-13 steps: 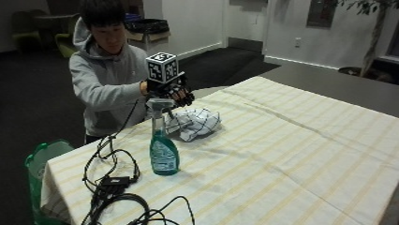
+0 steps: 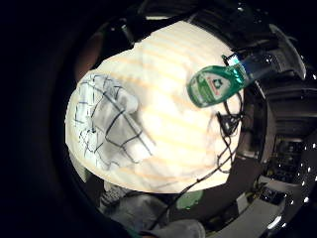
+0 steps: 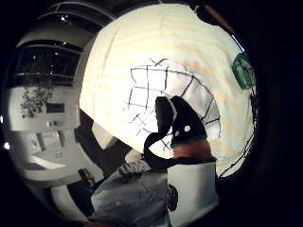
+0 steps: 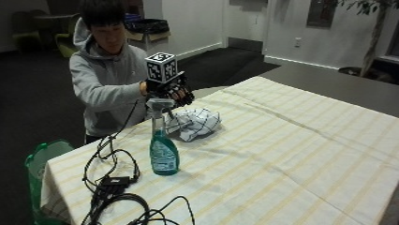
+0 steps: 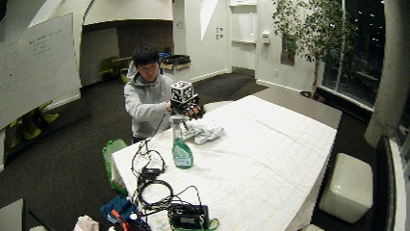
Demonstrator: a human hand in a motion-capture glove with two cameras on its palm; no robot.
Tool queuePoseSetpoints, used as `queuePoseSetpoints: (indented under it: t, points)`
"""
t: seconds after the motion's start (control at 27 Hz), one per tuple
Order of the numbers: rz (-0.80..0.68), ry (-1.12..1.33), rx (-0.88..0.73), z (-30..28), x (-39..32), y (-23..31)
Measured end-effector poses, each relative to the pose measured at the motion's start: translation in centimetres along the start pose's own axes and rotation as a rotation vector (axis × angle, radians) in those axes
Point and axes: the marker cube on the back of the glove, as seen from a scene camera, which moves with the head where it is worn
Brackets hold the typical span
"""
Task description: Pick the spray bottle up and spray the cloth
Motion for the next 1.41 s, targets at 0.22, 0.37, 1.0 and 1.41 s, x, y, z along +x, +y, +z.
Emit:
queuePoseSetpoints:
  t: [0.22,0.37,1.0,1.41]
  points:
    - [-0.013,-0.012,0.032,-0.3,1.2,1.2]
    - [-0.002,-0.039,0.072,-0.2,1.7,3.3]
    - [0.158,-0.067,0.154,-1.0,11.6,7.2]
    - [0.279,-0.219,0.260,-1.0,18.2,5.8]
